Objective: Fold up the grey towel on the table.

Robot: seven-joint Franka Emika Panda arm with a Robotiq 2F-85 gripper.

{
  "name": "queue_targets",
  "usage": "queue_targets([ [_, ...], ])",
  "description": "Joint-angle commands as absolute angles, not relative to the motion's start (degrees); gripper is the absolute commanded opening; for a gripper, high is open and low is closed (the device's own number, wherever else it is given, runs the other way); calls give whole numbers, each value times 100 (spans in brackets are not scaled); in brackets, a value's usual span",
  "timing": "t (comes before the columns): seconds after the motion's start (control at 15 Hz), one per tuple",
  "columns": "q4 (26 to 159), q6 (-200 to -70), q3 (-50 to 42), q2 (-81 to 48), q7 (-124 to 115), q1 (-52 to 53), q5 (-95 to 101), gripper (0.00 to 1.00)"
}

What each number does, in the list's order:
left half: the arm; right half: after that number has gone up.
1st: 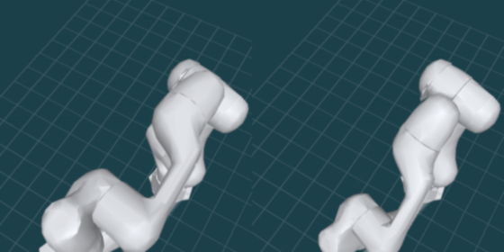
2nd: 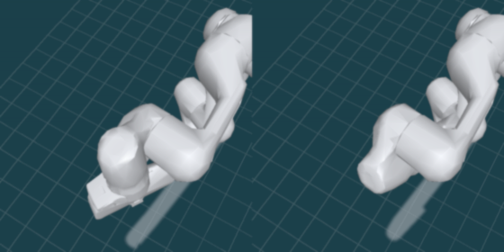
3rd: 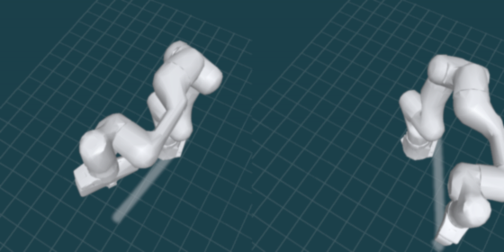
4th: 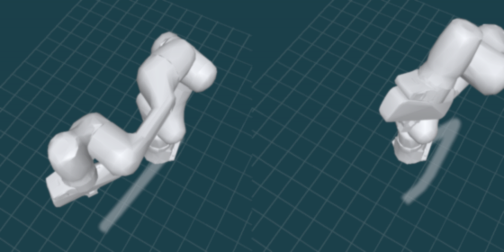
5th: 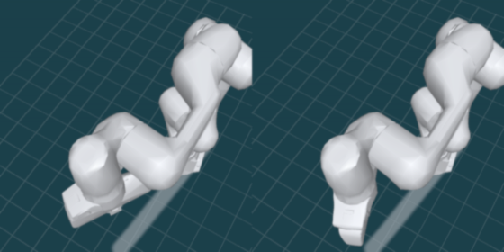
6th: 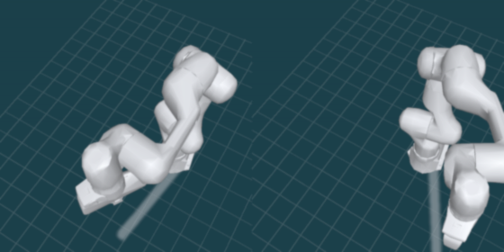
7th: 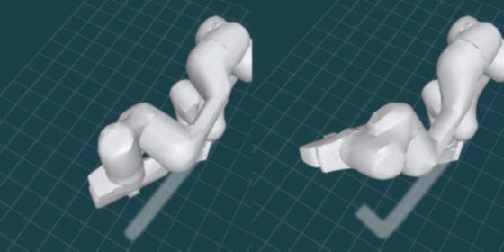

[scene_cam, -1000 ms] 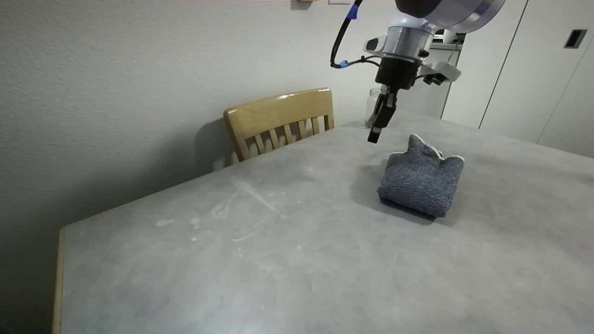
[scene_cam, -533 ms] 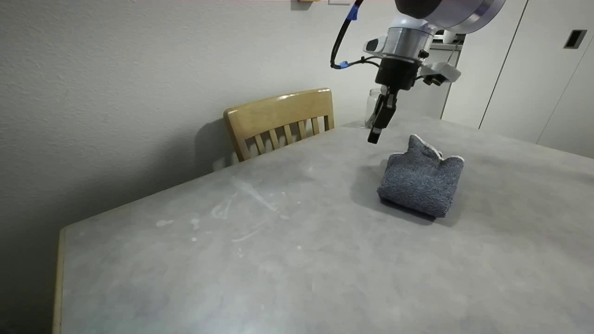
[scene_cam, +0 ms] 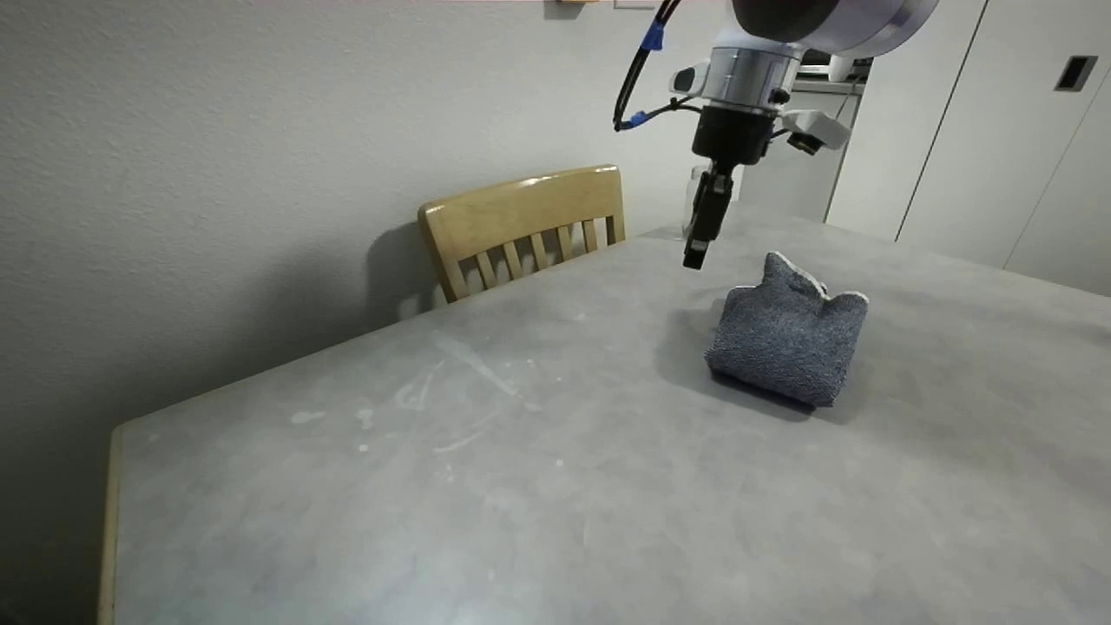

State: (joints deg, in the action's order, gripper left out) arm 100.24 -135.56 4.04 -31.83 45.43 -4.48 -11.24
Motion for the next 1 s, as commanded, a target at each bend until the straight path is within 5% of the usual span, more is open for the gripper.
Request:
queue_targets([
  [0.0,10599,-13889,159,-2661,3333,26,-169,79],
  [0.2,10870,-13663,19,-2317,2024,376,793,98],
  [0.4,11122,-13313,-16,-2053,1078,526,1270,99],
  [0.47,11214,-13178,2,-1971,880,533,1316,75],
  [0.6,11367,-12916,36,-1827,567,529,1322,67],
  [0.93,11452,-12749,-31,-1787,148,545,1808,31],
])
